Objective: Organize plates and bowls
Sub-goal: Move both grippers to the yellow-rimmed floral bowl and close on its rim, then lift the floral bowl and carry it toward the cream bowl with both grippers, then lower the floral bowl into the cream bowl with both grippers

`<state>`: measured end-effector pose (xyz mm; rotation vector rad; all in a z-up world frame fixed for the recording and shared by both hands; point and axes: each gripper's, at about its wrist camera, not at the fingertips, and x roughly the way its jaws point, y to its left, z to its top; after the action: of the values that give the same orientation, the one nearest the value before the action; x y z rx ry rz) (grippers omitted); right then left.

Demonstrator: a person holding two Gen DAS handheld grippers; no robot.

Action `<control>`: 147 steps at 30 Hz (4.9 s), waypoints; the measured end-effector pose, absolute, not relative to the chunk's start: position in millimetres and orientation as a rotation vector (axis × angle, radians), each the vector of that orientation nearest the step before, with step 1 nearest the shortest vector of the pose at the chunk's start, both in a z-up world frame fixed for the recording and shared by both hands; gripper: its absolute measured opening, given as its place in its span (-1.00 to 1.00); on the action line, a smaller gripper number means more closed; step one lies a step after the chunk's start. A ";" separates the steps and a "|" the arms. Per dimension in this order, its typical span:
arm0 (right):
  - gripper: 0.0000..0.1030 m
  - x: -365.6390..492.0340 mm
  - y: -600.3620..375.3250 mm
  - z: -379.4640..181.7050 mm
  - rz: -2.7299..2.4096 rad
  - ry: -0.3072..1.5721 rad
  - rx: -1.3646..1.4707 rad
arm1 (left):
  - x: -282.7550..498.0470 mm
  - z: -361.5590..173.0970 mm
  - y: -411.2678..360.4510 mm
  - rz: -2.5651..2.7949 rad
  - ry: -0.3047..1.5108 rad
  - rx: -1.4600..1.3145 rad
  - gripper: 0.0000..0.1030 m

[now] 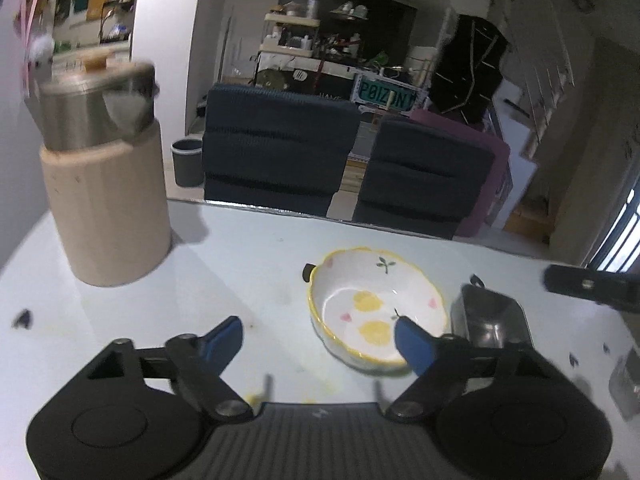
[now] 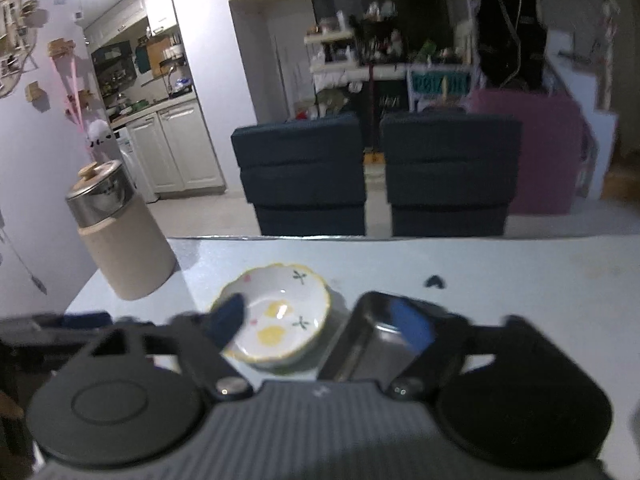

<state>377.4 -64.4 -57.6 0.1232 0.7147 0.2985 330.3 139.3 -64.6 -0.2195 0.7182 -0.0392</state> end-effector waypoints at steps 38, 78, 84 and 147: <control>-0.73 507.3 3.8 -160.7 0.454 0.994 -0.093 | 419.4 -140.8 144.5 -0.008 0.876 -0.366 -0.78; -0.82 275.5 -92.8 -5.1 0.409 0.867 0.061 | 193.7 23.2 52.9 -0.137 0.746 -0.244 -0.82; -0.82 227.5 -124.2 10.6 0.360 0.861 0.100 | 156.9 37.9 22.3 -0.185 0.752 -0.201 -0.81; -0.84 163.8 -183.6 -105.3 0.196 1.195 0.030 | 135.7 -107.3 -72.1 -0.285 1.104 -0.147 -0.72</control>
<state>163.8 -183.6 -105.3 0.0296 1.1948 0.1959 135.7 -72.1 -107.3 -0.1467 1.1036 -0.2854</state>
